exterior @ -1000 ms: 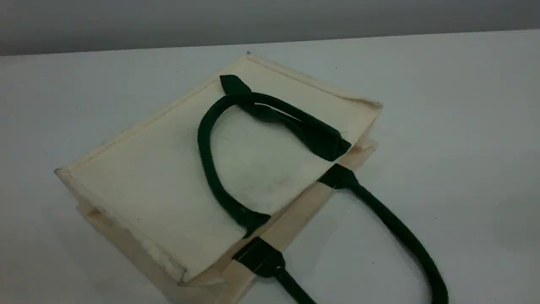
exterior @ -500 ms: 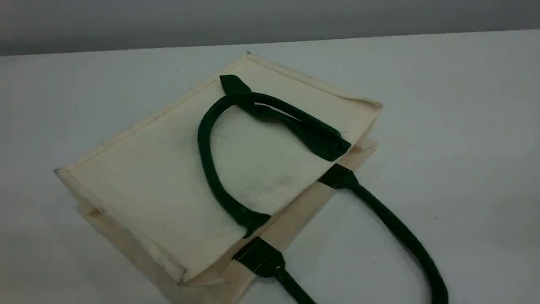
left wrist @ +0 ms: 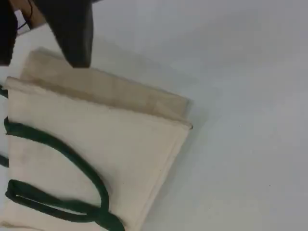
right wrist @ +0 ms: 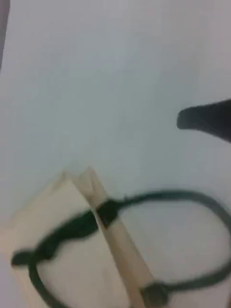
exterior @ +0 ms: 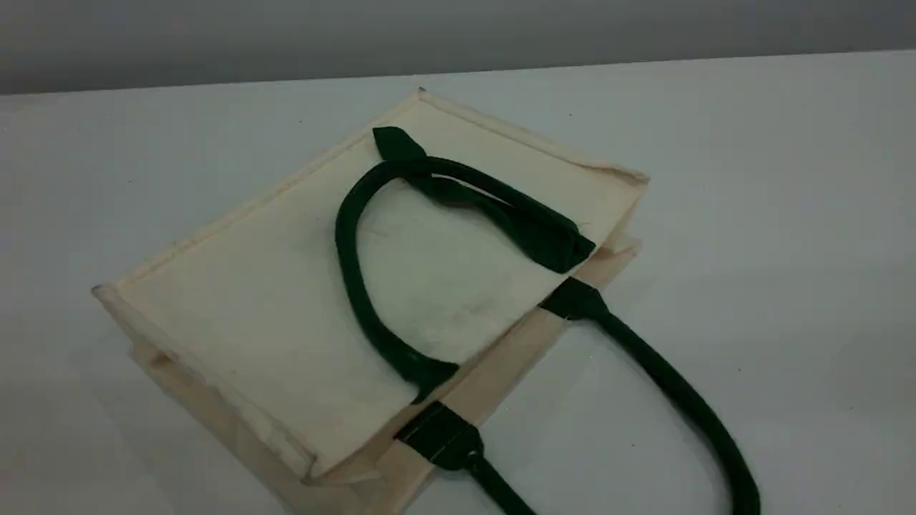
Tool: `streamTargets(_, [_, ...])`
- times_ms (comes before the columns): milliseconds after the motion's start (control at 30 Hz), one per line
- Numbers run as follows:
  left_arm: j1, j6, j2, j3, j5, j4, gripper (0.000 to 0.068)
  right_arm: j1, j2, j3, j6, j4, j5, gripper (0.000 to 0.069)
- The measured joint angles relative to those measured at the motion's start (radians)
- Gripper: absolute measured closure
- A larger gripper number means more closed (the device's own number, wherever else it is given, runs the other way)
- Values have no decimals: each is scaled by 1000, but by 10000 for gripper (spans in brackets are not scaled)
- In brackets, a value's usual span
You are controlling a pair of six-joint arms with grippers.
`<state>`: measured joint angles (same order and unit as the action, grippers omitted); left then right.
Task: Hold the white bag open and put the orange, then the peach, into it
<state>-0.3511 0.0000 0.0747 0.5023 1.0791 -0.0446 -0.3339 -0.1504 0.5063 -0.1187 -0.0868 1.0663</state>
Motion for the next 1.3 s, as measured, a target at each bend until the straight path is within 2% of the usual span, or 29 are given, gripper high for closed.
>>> streamTargets(233, [0, 0, 0, 0, 0, 0, 403, 277, 12, 0, 0, -1, 0, 178])
streamTargets(333, [0, 0, 0, 0, 0, 0, 404, 347, 58, 0, 0, -3, 0, 178])
streamTargets(500, [24, 0, 0, 0, 0, 0, 404, 356, 151, 1, 0, -3, 2, 178])
streamTargets(800, [223, 0, -1, 0, 0, 0, 404, 354, 150, 1, 0, -2, 2, 178])
streamTargets(900, [259, 0, -17, 0, 0, 0, 404, 354, 150, 1, 0, -2, 1, 178])
streamTargets(1300, [260, 10, -76, 0, 2, -6, 405, 354, 150, 1, 0, -1, 1, 178])
